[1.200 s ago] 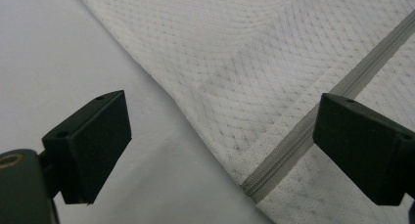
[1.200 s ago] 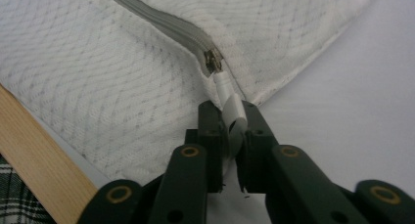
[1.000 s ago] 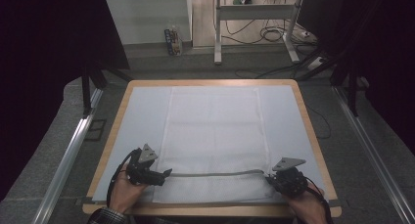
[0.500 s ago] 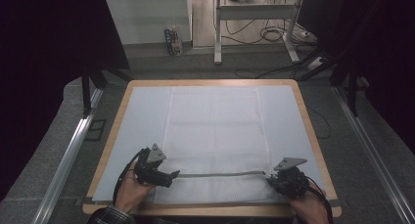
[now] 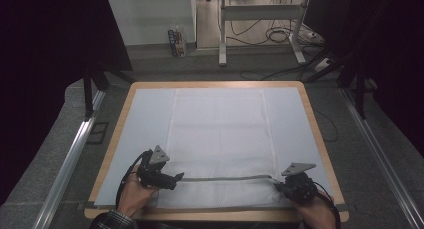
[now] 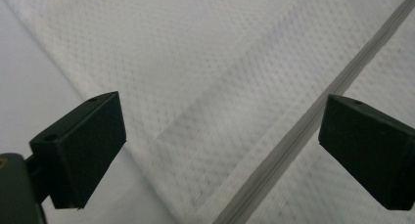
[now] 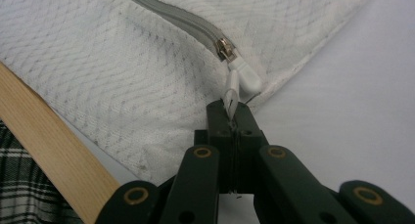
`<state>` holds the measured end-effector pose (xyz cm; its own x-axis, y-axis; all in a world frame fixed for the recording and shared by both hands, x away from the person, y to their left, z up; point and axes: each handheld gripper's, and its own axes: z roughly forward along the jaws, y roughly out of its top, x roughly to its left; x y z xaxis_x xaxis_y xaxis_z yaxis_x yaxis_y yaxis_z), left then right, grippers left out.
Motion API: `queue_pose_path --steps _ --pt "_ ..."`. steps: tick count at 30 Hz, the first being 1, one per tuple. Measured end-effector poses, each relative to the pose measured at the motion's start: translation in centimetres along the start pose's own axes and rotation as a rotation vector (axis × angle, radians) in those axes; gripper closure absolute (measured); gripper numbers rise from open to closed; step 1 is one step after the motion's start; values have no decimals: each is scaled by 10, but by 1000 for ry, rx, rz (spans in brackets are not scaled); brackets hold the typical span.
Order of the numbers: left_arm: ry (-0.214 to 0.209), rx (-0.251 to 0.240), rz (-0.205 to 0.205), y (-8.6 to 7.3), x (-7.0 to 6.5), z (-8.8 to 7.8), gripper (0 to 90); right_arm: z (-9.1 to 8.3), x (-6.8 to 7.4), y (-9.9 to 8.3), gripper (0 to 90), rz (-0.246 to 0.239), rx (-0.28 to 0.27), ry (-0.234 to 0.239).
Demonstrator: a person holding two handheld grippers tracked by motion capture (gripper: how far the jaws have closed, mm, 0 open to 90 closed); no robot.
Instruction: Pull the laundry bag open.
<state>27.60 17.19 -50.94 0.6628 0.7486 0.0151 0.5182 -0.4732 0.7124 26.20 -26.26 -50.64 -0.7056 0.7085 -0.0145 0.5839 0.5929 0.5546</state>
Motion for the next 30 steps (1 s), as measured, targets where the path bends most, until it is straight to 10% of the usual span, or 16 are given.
queue_pose_path --steps 16,19,30 --pt "-197 -31 111 89 -48 55 55 -14 3 2 887 -94 -117 -34" --pt "-219 -25 195 116 -71 79 40 -14 1 1 886 -80 -133 -21" --pt "-299 -26 301 164 -124 123 28 -18 1 1 886 -92 -162 -21"
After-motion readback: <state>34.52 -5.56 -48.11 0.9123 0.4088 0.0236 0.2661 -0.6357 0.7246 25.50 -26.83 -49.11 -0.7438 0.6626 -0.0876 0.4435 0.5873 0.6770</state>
